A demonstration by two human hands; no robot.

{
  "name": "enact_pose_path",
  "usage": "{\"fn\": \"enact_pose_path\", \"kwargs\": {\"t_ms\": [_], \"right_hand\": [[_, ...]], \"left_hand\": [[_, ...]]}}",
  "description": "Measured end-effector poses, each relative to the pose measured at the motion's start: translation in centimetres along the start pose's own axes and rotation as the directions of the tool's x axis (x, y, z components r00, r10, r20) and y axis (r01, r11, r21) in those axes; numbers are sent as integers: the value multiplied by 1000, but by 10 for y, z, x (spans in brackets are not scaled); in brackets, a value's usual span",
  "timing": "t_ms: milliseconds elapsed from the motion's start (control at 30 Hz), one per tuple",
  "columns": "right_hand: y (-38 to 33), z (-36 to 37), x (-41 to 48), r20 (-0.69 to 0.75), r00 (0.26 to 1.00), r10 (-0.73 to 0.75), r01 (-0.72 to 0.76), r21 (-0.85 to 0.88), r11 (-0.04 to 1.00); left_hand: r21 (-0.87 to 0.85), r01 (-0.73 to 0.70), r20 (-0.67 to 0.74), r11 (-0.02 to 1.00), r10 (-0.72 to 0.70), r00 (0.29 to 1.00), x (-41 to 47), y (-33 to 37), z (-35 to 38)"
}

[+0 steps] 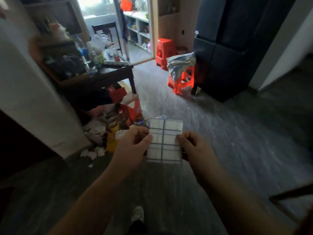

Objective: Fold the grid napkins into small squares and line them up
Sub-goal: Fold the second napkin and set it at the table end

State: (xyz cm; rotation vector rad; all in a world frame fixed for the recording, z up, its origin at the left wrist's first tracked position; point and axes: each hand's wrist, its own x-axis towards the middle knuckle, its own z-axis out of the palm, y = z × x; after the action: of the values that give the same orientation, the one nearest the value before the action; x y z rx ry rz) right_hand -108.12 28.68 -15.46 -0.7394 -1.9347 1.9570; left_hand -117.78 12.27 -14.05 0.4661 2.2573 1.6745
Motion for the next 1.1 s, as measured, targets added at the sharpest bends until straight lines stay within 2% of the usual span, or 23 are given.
{"fn": "enact_pose_path", "kwargs": {"t_ms": [200, 300, 433, 600, 833, 1100], "right_hand": [[-5, -12, 109, -202, 979, 29, -29, 5, 1000], [-17, -20, 165, -307, 951, 39, -53, -37, 998], [-36, -48, 224, -418, 907, 58, -105, -90, 990], [-40, -105, 268, -592, 805, 42, -120, -93, 988], [-21, -221, 318, -764, 637, 102, -104, 47, 994], [-24, -419, 366, -854, 500, 146, -98, 112, 989]], "left_hand": [[60, -69, 154, 996, 59, 986, 134, 3, 42], [-12, -27, 275, 1000, 30, 961, 209, 7, 60], [-46, 25, 449, 999, -2, 894, 297, 26, 97], [-45, -15, 584, 999, 39, 811, 366, 50, 180], [-42, -120, 716, 992, 113, 689, 423, 83, 334], [-27, -257, 839, 966, 162, 519, 460, 156, 548]]}}
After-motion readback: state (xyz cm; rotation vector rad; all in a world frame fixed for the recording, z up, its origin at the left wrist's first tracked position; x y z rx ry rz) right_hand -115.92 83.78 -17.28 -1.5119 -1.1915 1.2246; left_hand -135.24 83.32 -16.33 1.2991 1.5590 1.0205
